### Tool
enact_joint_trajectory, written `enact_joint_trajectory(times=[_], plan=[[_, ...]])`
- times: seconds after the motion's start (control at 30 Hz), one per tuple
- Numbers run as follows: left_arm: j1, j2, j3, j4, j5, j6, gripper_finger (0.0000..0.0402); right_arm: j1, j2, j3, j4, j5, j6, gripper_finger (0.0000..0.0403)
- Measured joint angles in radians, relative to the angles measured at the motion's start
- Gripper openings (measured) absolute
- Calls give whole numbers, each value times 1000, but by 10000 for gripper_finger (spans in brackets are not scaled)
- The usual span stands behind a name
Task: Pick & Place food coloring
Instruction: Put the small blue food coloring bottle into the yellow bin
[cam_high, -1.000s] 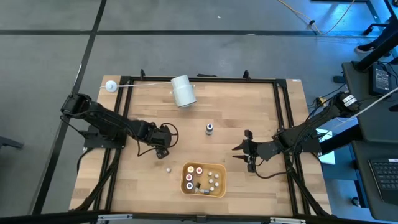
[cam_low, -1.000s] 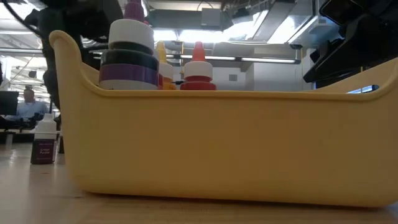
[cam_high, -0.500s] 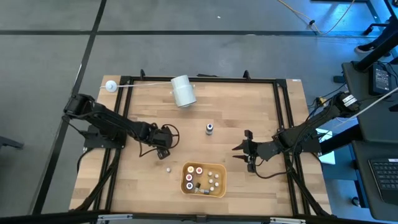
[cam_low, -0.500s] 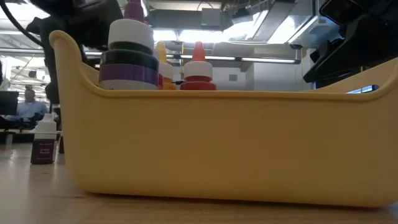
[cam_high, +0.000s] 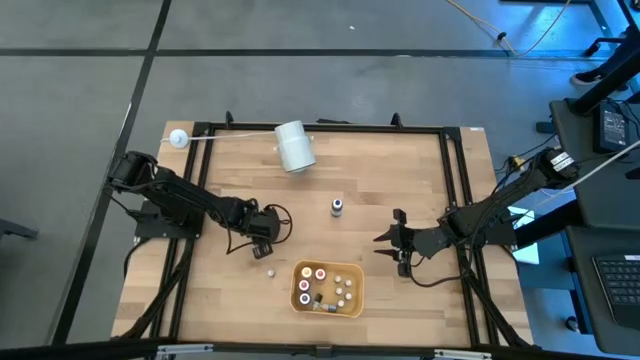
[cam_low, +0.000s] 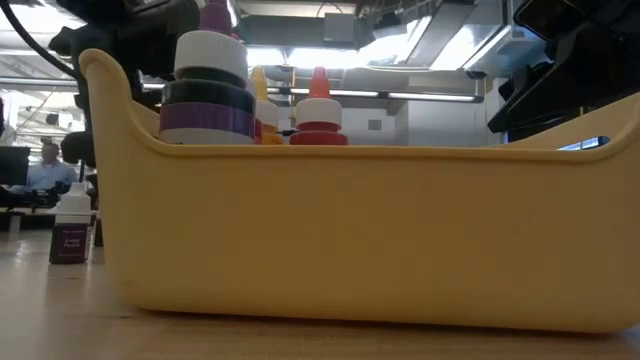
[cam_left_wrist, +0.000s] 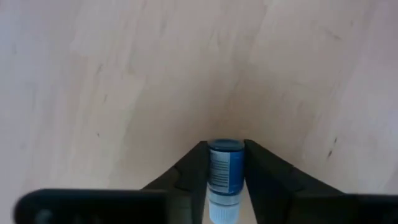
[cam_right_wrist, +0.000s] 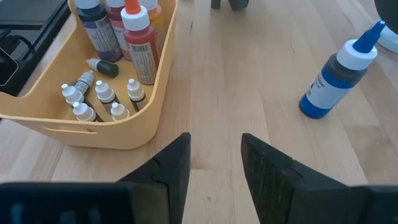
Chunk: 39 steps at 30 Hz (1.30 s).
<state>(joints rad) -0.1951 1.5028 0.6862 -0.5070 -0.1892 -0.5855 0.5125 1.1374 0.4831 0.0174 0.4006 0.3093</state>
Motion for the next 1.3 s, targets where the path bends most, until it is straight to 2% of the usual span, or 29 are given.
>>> enact_joint_trajectory(times=[0.17,0.33,0.53,0.67,0.8,1.0,1.2,1.3], plan=[[1,0,13,1,-11,42,57,0,0,0,0,0,0,145],[1,-2,26,-17,-10,23,60,0,0,0,0,0,0,145],[1,-55,158,-109,-45,41,60,0,0,0,0,0,0,145],[-2,-81,273,-41,-56,69,60,0,0,0,-1,0,0,145],[-36,-78,364,114,-40,183,61,0,0,0,0,0,0,145],[-137,33,530,226,-28,371,60,0,0,0,0,0,0,145],[-213,246,760,181,17,471,60,0,0,0,3,0,-1,145],[-238,343,866,126,26,465,61,0,0,0,3,0,0,145]])
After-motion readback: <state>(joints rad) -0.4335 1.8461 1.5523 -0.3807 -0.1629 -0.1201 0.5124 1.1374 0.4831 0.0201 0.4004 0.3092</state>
